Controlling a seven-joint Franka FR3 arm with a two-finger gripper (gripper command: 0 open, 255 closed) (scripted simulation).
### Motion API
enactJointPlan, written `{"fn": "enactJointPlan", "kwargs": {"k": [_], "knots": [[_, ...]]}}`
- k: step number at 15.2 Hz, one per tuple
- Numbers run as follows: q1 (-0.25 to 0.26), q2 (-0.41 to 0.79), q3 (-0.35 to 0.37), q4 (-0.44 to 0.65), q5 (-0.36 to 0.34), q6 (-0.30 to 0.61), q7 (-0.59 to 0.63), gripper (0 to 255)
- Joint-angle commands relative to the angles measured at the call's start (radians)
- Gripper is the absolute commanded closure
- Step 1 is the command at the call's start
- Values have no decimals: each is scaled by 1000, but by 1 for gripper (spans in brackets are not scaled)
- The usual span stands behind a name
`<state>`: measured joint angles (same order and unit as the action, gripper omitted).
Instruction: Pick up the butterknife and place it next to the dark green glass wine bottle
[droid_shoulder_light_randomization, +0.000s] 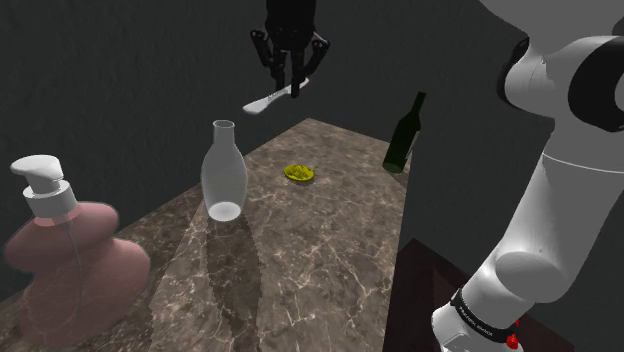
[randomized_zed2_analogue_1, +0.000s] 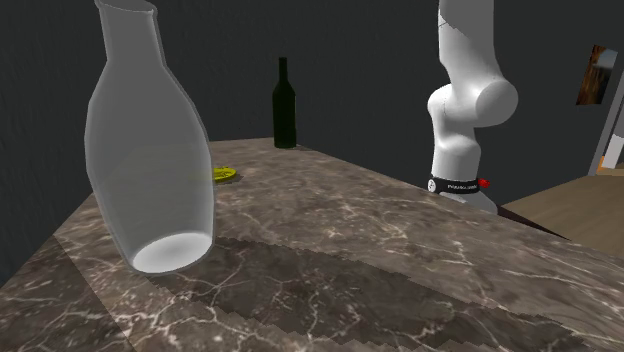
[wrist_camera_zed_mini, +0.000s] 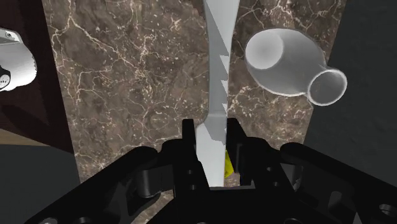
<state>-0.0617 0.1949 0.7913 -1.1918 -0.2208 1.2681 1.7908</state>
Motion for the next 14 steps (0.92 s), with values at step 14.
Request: {"fn": "enactJointPlan", "kwargs": {"k": [14], "knots": [[-133, -45, -46, 67, 21, -80, -187, 255]]}}
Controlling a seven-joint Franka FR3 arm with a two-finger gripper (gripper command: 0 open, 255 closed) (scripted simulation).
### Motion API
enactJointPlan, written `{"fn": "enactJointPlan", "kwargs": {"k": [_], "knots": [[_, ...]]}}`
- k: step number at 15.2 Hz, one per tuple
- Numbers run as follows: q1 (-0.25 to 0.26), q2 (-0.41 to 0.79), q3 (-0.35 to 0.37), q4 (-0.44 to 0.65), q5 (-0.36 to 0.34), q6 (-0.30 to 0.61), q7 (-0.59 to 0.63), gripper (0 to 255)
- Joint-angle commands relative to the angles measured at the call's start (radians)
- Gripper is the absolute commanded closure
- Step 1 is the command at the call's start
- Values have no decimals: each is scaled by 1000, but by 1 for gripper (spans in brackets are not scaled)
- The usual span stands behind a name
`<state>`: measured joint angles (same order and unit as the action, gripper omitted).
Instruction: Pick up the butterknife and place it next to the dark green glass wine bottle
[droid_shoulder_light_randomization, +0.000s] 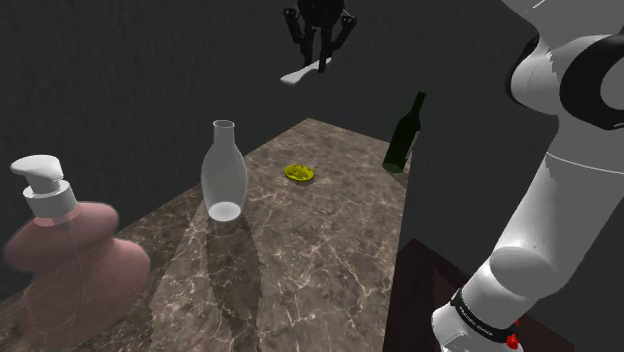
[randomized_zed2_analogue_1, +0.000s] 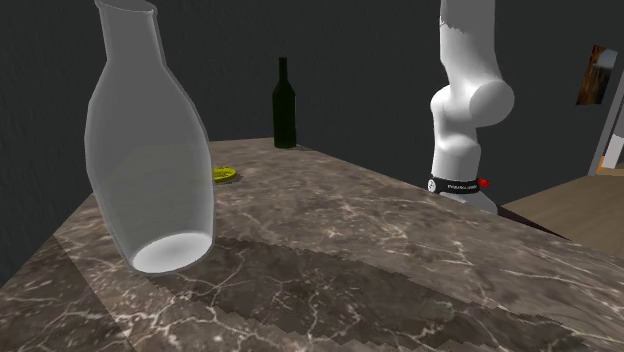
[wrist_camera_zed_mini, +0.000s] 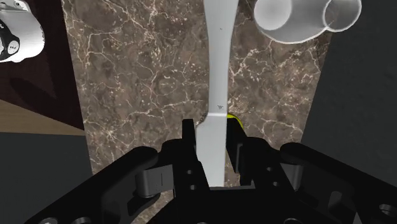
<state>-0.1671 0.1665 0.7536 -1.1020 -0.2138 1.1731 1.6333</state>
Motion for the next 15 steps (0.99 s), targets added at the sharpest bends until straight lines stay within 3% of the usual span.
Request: {"fn": "enactJointPlan", "kwargs": {"k": [1, 7, 15], "knots": [[-52, -32, -21, -40, 26, 23, -61, 255], [-170, -88, -93, -98, 64, 58, -233, 255], [-276, -69, -180, -76, 55, 75, -429, 255]]}}
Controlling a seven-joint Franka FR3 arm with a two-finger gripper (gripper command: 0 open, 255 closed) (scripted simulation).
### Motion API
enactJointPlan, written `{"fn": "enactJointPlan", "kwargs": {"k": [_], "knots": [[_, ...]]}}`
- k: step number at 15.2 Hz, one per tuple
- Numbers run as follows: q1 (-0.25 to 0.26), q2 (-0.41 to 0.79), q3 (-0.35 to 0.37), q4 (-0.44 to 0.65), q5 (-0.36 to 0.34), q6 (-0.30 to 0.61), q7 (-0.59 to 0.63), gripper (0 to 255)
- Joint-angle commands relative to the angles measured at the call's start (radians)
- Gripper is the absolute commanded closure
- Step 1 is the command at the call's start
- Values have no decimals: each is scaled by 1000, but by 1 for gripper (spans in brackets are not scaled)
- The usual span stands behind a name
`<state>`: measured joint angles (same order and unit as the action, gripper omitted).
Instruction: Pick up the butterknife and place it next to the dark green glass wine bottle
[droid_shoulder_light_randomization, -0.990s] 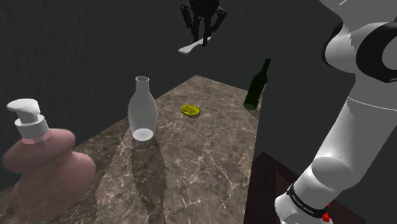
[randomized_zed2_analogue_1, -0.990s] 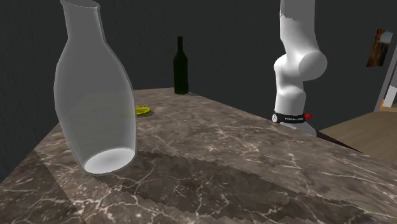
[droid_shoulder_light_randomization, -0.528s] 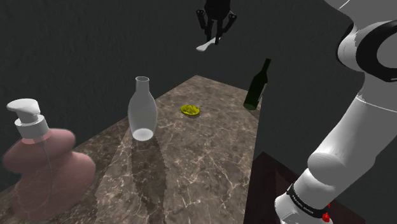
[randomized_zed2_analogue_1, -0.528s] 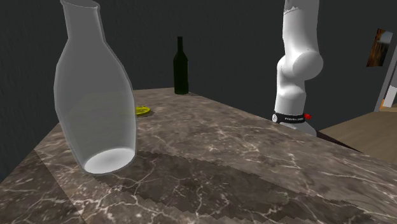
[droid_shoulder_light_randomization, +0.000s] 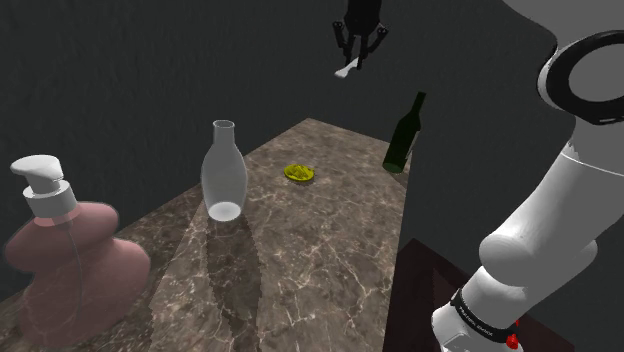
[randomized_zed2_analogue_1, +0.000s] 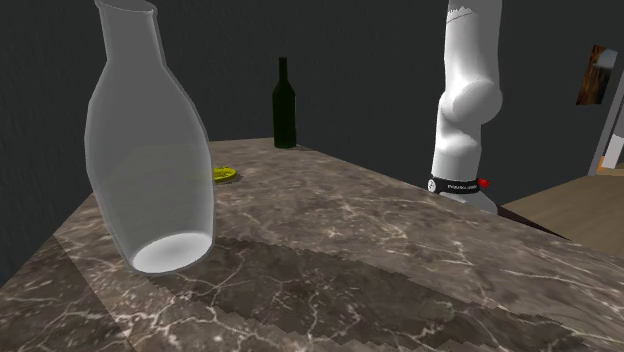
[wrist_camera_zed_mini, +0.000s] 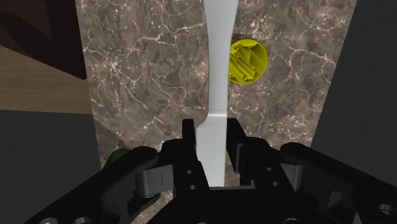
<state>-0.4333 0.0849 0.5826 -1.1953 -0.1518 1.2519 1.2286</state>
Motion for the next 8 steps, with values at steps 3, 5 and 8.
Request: {"fn": "enactJointPlan", "kwargs": {"k": [3, 5, 8], "knots": [[-42, 45, -34, 56, -24, -6, -89, 255], [-59, 74, -49, 92, -38, -12, -129, 255], [-79, 131, -70, 167, -66, -28, -188, 255]]}}
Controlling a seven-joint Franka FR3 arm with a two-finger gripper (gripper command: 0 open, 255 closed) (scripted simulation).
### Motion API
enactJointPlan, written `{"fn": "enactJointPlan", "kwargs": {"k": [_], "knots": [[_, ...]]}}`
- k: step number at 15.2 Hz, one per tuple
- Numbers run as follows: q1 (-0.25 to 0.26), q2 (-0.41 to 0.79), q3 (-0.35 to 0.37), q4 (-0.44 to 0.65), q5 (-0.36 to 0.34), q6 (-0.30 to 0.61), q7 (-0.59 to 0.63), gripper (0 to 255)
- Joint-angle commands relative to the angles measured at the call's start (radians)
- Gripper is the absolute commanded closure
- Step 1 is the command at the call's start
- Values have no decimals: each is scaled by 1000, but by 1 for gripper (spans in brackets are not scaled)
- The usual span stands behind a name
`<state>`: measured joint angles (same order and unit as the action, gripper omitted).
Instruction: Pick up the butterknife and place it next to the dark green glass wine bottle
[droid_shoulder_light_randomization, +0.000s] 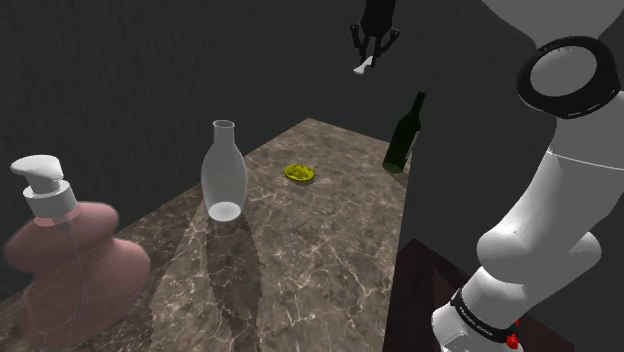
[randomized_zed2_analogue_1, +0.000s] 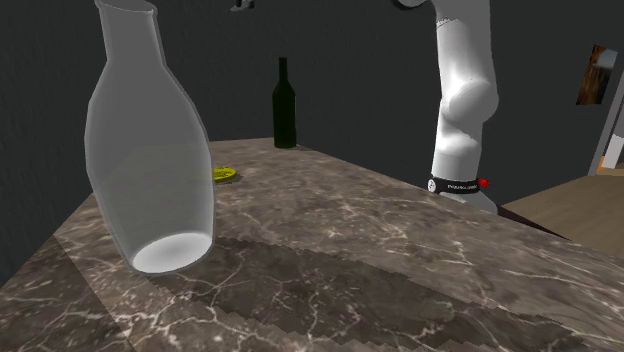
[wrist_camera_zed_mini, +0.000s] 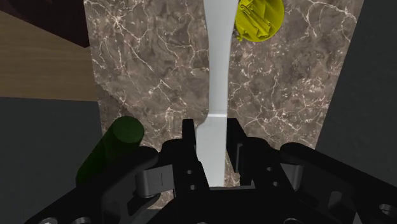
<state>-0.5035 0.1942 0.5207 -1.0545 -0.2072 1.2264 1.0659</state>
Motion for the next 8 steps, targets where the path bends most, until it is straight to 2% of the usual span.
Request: {"fn": "enactJointPlan", "kwargs": {"k": [1, 4, 8], "knots": [[-13, 45, -15, 58, -22, -11, -44, 255], [-15, 145, -37, 203, -70, -55, -109, 255], [-66, 67, -37, 26, -23, 50, -108, 255]]}}
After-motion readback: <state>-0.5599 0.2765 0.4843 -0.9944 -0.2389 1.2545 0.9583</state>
